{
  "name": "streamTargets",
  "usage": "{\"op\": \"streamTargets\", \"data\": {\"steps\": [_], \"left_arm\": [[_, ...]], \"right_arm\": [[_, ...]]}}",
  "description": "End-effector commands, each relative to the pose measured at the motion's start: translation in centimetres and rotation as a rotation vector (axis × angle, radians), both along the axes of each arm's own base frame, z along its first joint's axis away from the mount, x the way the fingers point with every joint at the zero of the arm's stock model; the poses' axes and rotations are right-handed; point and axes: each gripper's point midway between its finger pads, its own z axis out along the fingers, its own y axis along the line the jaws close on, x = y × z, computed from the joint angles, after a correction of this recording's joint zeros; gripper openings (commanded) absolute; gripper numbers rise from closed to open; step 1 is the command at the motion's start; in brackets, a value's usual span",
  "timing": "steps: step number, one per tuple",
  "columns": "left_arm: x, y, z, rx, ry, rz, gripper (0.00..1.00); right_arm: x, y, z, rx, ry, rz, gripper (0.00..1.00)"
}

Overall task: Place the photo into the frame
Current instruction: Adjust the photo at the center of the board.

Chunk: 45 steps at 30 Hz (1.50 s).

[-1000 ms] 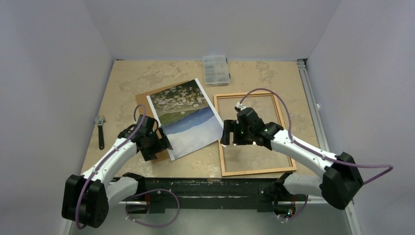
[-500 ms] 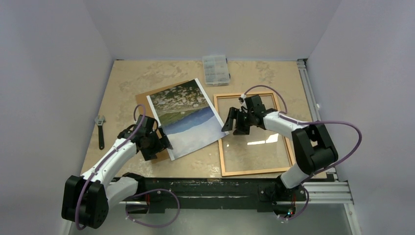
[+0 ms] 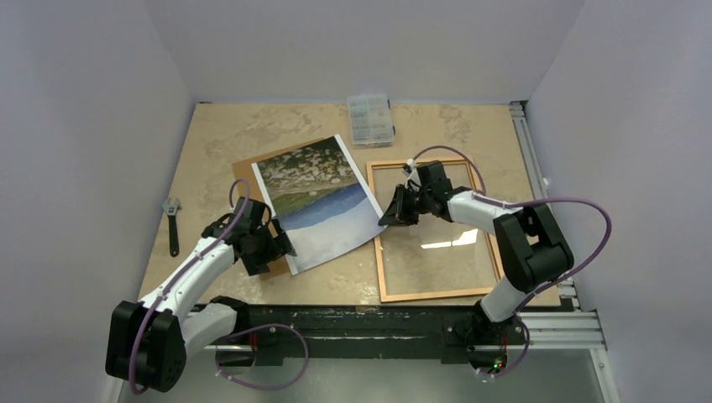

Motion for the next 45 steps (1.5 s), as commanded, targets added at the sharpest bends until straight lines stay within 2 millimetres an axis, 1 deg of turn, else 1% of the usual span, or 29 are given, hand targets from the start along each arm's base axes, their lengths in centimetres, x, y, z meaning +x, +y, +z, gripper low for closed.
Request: {"op": "streamTargets", "data": {"steps": [1,3,6,7,9,11,12,14,15,16,18,19,20,21,23,26,29,31,34,39,42,45], "left_arm": [[1.1,-0.3,1.5,-0.011,-0.056,-0.008,0.82],[1.1,-0.3,1.6,-0.010,-0.058,-0.008,0.82],[1.1,-0.2,1.8,-0.006,-0.061,-0.011,0.82],[1.1,-0.2,1.9,-0.006,-0.063,-0.011,0.82],[1.1,-0.2,1.9,-0.008,-0.063,-0.011,0.82],[1.1,-0.3,1.9,-0.009,-0.066,-0.009,0.82],[1.2,-0.3,1.9,-0.010,-0.067,-0.009,0.82],[1.2,-0.3,1.9,-0.011,-0.068,-0.007,0.82],[1.2,-0.3,1.8,-0.010,-0.067,-0.007,0.82],[1.3,-0.3,1.7,-0.010,-0.066,-0.007,0.82],[1.2,-0.3,1.5,-0.010,-0.061,-0.009,0.82],[1.2,-0.3,1.4,-0.008,-0.057,-0.008,0.82],[1.2,-0.3,1.4,-0.005,-0.055,-0.012,0.82],[1.2,-0.3,1.4,-0.004,-0.051,-0.012,0.82],[1.2,-0.2,1.4,-0.001,-0.051,-0.015,0.82],[1.1,-0.2,1.5,0.001,-0.053,-0.017,0.82],[1.1,-0.1,1.6,0.001,-0.057,-0.020,0.82],[1.0,-0.1,1.6,0.003,-0.057,-0.022,0.82],[1.1,-0.2,1.7,0.002,-0.056,-0.025,0.82],[1.1,-0.3,1.9,-0.003,-0.063,-0.029,0.82],[1.1,-0.2,2.1,-0.002,-0.067,-0.030,0.82],[1.1,-0.1,2.3,0.001,-0.072,-0.031,0.82]], "right_arm": [[-0.3,0.3,1.7,0.045,-0.045,0.015,0.00],[-1.1,0.0,2.1,0.045,-0.047,0.018,0.00],[-2.9,-1.0,2.6,0.028,-0.045,0.017,0.00],[-3.9,-1.5,2.5,0.017,-0.035,0.018,0.00],[-5.7,-2.3,3.5,0.015,-0.042,0.015,0.00],[-7.9,-3.2,3.9,0.012,-0.040,0.004,0.00],[-9.2,-3.8,3.6,0.000,-0.033,-0.003,0.07],[-10.9,-5.1,3.4,-0.038,-0.038,-0.023,0.40],[-11.4,-5.6,3.6,-0.048,-0.055,-0.030,0.56],[-11.7,-6.2,3.6,-0.070,-0.068,-0.040,0.69],[-11.8,-7.1,3.7,-0.107,-0.095,-0.061,0.91],[-11.6,-7.3,3.7,-0.122,-0.108,-0.056,0.97],[-11.1,-7.6,3.5,-0.153,-0.122,-0.056,0.98],[-10.6,-7.8,3.3,-0.185,-0.135,-0.038,0.98],[-9.4,-7.5,3.0,-0.211,-0.143,-0.005,0.98],[-7.2,-6.2,2.8,-0.209,-0.149,0.064,0.95],[-4.3,-4.5,3.3,-0.180,-0.159,0.099,0.91],[-2.6,-3.8,3.0,-0.178,-0.150,0.100,0.88],[-0.9,-3.0,2.1,-0.161,-0.125,0.089,0.84],[-0.1,-1.4,0.6,-0.089,-0.077,0.107,0.74],[-0.2,-0.9,-0.3,-0.065,-0.044,0.113,0.69],[-0.5,-0.3,-0.4,-0.018,-0.027,0.118,0.64]]}}
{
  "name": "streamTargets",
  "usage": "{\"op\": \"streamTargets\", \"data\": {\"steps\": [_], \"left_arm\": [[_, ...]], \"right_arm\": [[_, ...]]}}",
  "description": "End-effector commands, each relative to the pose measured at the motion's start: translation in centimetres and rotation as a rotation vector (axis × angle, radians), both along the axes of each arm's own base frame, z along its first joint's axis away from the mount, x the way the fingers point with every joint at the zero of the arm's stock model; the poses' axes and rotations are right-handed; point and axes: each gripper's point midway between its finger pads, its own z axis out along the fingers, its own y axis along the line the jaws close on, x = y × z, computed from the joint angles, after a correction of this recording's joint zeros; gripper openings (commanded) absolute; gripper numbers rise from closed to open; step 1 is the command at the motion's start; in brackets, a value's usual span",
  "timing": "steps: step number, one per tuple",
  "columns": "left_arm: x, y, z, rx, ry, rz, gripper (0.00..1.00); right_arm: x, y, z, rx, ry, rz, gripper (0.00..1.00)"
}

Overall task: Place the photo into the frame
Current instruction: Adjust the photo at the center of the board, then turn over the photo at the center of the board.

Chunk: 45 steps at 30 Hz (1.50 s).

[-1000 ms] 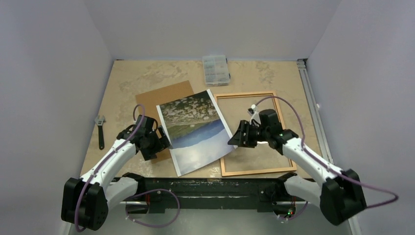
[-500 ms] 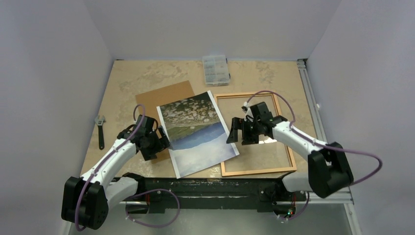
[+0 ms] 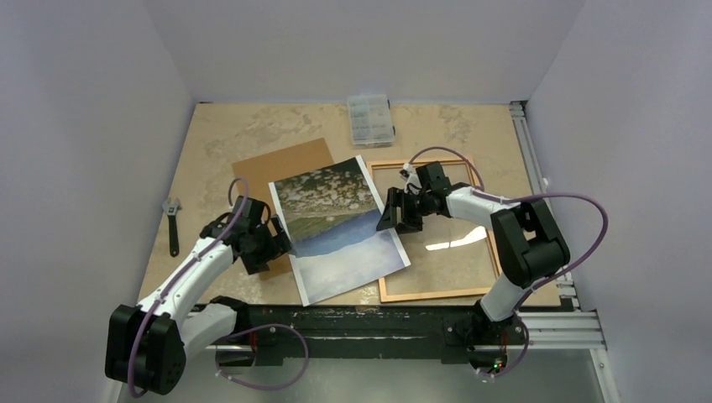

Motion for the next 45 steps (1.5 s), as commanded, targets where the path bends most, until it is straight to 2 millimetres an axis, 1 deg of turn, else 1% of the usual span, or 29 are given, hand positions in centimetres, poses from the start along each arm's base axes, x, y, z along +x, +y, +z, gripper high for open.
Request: {"op": "streamTargets", "data": {"steps": [1,3,5,6,7,8,10,11,14,16,18,20,21,22,23,24,25,28,31,33,35,36,38,40,43,44,45], "left_arm": [[1.0,-0.1,1.7,0.000,-0.060,-0.022,0.82],[1.0,-0.2,1.8,0.000,-0.062,-0.022,0.82],[1.0,-0.1,1.9,0.001,-0.064,-0.023,0.82],[1.0,-0.1,1.9,0.001,-0.065,-0.023,0.82],[1.0,-0.1,2.0,0.002,-0.065,-0.024,0.82],[1.0,-0.1,2.1,0.002,-0.067,-0.025,0.82],[0.9,0.0,2.2,0.004,-0.069,-0.025,0.82],[0.9,0.0,2.4,0.004,-0.071,-0.025,0.82],[0.8,0.0,2.9,0.003,-0.082,-0.026,0.82],[0.8,0.0,3.3,-0.002,-0.091,-0.027,0.82],[0.8,0.0,3.8,-0.005,-0.103,-0.027,0.82],[0.8,0.0,4.2,-0.009,-0.115,-0.026,0.82],[0.7,0.0,4.4,-0.011,-0.118,-0.026,0.82],[0.7,0.0,4.5,-0.014,-0.122,-0.024,0.82],[0.6,-0.1,4.7,-0.018,-0.127,-0.022,0.82],[0.6,-0.1,4.8,-0.021,-0.130,-0.020,0.82],[0.6,-0.2,4.9,-0.026,-0.134,-0.020,0.82],[0.6,-0.3,5.0,-0.035,-0.140,-0.019,0.82],[0.5,-0.3,4.9,-0.038,-0.138,-0.021,0.82],[0.5,-0.3,4.9,-0.038,-0.134,-0.021,0.82],[0.5,-0.3,4.8,-0.038,-0.134,-0.022,0.82],[0.5,-0.4,4.8,-0.040,-0.134,-0.022,0.82],[0.5,-0.5,4.8,-0.044,-0.134,-0.023,0.82],[0.6,-0.5,4.8,-0.046,-0.132,-0.023,0.82],[0.6,-0.6,4.8,-0.049,-0.129,-0.022,0.82],[0.6,-0.6,4.8,-0.051,-0.130,-0.022,0.82],[0.6,-0.6,4.8,-0.054,-0.131,-0.021,0.82]], "right_arm": [[0.9,1.8,1.6,0.122,-0.035,0.019,0.61],[0.8,2.1,1.8,0.146,-0.031,0.016,0.52],[0.7,2.2,1.7,0.156,-0.023,0.016,0.46],[0.7,2.3,1.6,0.159,-0.015,0.015,0.37],[0.7,2.3,1.5,0.163,-0.010,0.014,0.24],[0.7,2.4,1.5,0.163,-0.007,0.012,0.15],[0.6,2.3,1.8,0.165,-0.010,0.008,0.03],[0.6,2.3,2.2,0.166,-0.015,0.007,0.00],[0.9,2.0,4.0,0.156,-0.055,0.002,0.00],[1.0,1.6,5.8,0.136,-0.093,-0.005,0.00],[1.2,0.9,8.2,0.114,-0.153,-0.022,0.00],[1.4,-0.1,11.3,0.078,-0.224,-0.050,0.00],[1.3,-0.9,12.7,0.047,-0.252,-0.070,0.00],[1.2,-1.7,14.7,0.029,-0.303,-0.096,0.00],[1.2,-2.7,16.2,-0.003,-0.344,-0.131,0.00],[1.2,-3.7,17.6,-0.040,-0.386,-0.160,0.00],[1.4,-5.3,19.4,-0.095,-0.445,-0.212,0.00],[0.9,-9.1,23.2,-0.211,-0.554,-0.329,0.00],[0.1,-12.3,26.8,-0.289,-0.644,-0.444,0.00],[-0.5,-13.9,29.0,-0.315,-0.703,-0.506,0.00],[-0.9,-15.3,30.8,-0.334,-0.754,-0.556,0.00],[-1.0,-15.8,31.3,-0.349,-0.771,-0.577,0.00],[-1.0,-16.5,31.6,-0.380,-0.795,-0.580,0.00],[-0.9,-17.0,30.8,-0.424,-0.789,-0.582,0.00],[-1.0,-15.7,29.1,-0.382,-0.774,-0.522,0.00],[-1.1,-14.7,28.1,-0.348,-0.759,-0.474,0.00],[-1.3,-13.9,27.6,-0.319,-0.750,-0.445,0.00]]}}
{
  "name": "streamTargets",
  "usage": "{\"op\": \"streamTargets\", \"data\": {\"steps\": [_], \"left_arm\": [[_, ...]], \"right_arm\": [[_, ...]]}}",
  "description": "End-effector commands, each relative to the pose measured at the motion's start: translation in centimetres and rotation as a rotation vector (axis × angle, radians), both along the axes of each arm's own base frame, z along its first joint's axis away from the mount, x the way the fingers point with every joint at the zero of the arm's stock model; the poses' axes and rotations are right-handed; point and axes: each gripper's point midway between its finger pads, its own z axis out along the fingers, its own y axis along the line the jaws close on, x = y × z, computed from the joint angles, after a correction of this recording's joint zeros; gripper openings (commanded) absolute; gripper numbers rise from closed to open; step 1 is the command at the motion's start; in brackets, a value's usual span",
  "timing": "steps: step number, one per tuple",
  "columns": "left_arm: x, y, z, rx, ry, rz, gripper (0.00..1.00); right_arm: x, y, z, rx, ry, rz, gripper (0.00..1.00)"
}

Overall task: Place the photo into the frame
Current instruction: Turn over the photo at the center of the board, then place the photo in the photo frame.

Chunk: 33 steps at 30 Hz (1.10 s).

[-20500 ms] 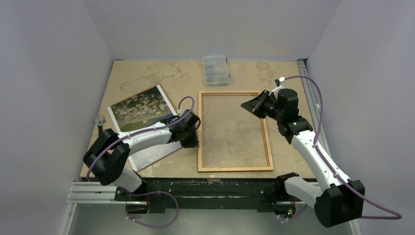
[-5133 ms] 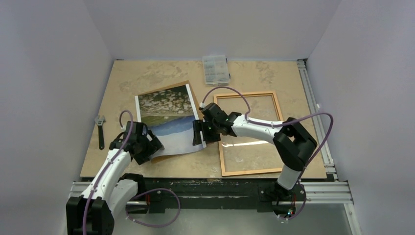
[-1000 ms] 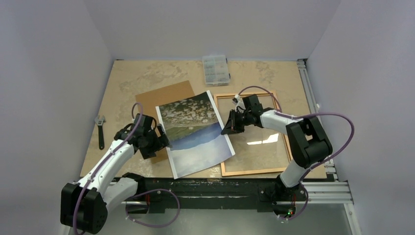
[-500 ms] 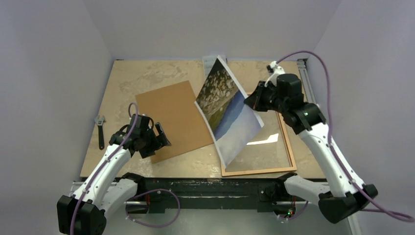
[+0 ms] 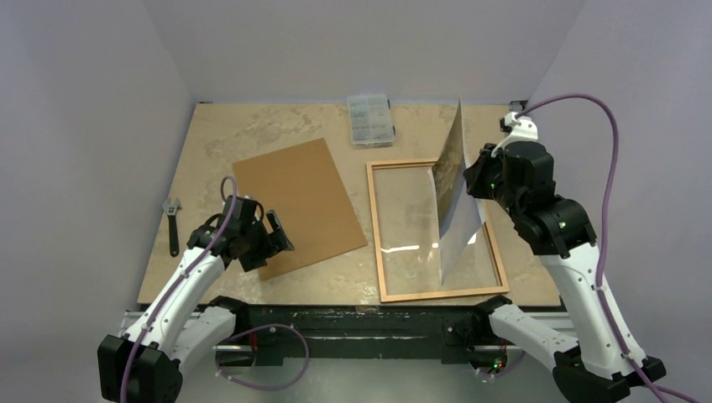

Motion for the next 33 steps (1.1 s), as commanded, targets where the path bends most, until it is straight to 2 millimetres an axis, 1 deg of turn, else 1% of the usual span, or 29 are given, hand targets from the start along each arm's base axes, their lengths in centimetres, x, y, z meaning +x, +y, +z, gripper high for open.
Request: {"op": "streamTargets", "data": {"steps": [1,5,7,9,14,19,20,21,22,23,24,25,26,27,29,31,33], "left_arm": [[0.8,-0.7,1.2,-0.032,-0.036,-0.005,0.82],[1.0,-1.1,1.4,-0.054,-0.044,-0.006,0.82],[1.1,-1.2,1.5,-0.061,-0.048,-0.008,0.82],[1.1,-1.2,1.6,-0.064,-0.053,-0.008,0.82],[1.3,-1.8,2.0,-0.099,-0.072,-0.010,0.82],[1.6,-2.6,2.3,-0.145,-0.095,-0.020,0.82],[1.7,-2.7,2.3,-0.154,-0.100,-0.024,0.82],[1.8,-3.0,2.4,-0.170,-0.109,-0.032,0.82],[2.0,-3.4,2.5,-0.192,-0.119,-0.046,0.83],[2.0,-3.9,2.5,-0.219,-0.124,-0.058,0.83],[2.2,-4.3,2.6,-0.242,-0.131,-0.064,0.83],[2.2,-4.7,2.5,-0.264,-0.133,-0.069,0.83],[2.4,-5.0,2.5,-0.286,-0.139,-0.074,0.84],[2.5,-5.3,2.5,-0.307,-0.144,-0.076,0.84],[2.8,-5.9,2.3,-0.338,-0.148,-0.080,0.84],[2.9,-6.2,1.9,-0.356,-0.141,-0.080,0.83],[3.1,-6.5,1.6,-0.373,-0.136,-0.080,0.83]], "right_arm": [[-0.3,2.2,-2.9,0.010,0.048,0.130,0.00],[-0.8,5.2,-5.7,0.051,0.119,0.277,0.00],[-0.9,6.4,-7.1,0.052,0.146,0.316,0.00],[-1.2,7.5,-8.0,0.035,0.158,0.341,0.00],[-2.8,13.0,-10.1,0.102,0.198,0.480,0.00],[-5.0,18.3,-11.6,0.168,0.237,0.606,0.01],[-5.3,19.3,-11.9,0.195,0.255,0.631,0.04],[-5.8,20.2,-12.1,0.218,0.275,0.668,0.10],[-6.0,20.9,-12.3,0.232,0.286,0.687,0.20],[-6.4,21.7,-12.3,0.256,0.293,0.718,0.36],[-6.6,22.1,-12.3,0.274,0.297,0.734,0.49],[-6.7,22.5,-12.3,0.290,0.301,0.752,0.62],[-6.8,22.8,-12.1,0.302,0.300,0.762,0.72],[-6.8,22.9,-12.0,0.308,0.300,0.769,0.78],[-6.9,23.0,-12.0,0.308,0.300,0.776,0.86],[-6.9,22.9,-12.2,0.316,0.316,0.759,0.90],[-6.4,22.1,-12.7,0.291,0.326,0.712,0.91]]}}
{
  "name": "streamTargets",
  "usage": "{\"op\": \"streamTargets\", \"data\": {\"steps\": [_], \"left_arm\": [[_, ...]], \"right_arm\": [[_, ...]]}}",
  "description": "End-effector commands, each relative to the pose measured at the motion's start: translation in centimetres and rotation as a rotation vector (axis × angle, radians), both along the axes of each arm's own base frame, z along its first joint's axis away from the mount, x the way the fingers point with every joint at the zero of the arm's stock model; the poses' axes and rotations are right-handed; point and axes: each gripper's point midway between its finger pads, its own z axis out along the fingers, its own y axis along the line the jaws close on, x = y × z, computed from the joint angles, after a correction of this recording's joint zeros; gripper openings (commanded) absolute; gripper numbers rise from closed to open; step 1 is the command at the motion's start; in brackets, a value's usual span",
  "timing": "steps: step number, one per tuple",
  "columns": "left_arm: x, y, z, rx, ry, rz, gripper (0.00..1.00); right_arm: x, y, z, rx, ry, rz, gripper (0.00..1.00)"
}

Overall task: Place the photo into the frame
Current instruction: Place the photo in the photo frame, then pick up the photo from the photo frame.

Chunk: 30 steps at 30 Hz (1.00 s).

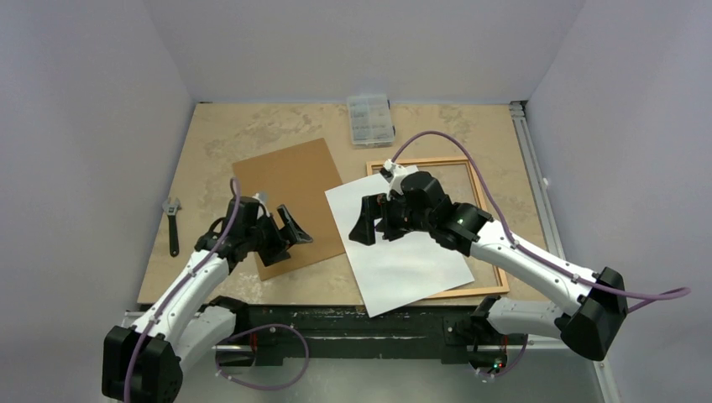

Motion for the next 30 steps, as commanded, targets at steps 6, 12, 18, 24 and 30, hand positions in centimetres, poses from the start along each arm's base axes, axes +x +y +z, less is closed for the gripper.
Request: {"op": "streamTargets", "data": {"steps": [6,12,18,24,30], "left_arm": [[1.9,-3.3,0.1,-0.174,-0.055,-0.035,0.81],[2.5,-6.7,-0.8,-0.210,-0.034,-0.098,0.77],[3.3,-10.7,-1.9,-0.205,-0.010,-0.163,0.72],[3.6,-14.0,-3.8,-0.213,0.031,-0.202,0.68],[3.8,-15.0,-4.7,-0.207,0.039,-0.201,0.66]], "right_arm": [[2.8,-4.0,-1.8,0.050,0.114,-0.122,0.91],[3.8,-7.9,-5.7,0.082,0.257,-0.187,0.91],[2.8,-8.3,-9.1,0.109,0.368,-0.173,0.90],[2.3,-8.3,-12.0,0.111,0.432,-0.194,0.89],[1.5,-8.6,-14.4,0.091,0.479,-0.209,0.88]]}}
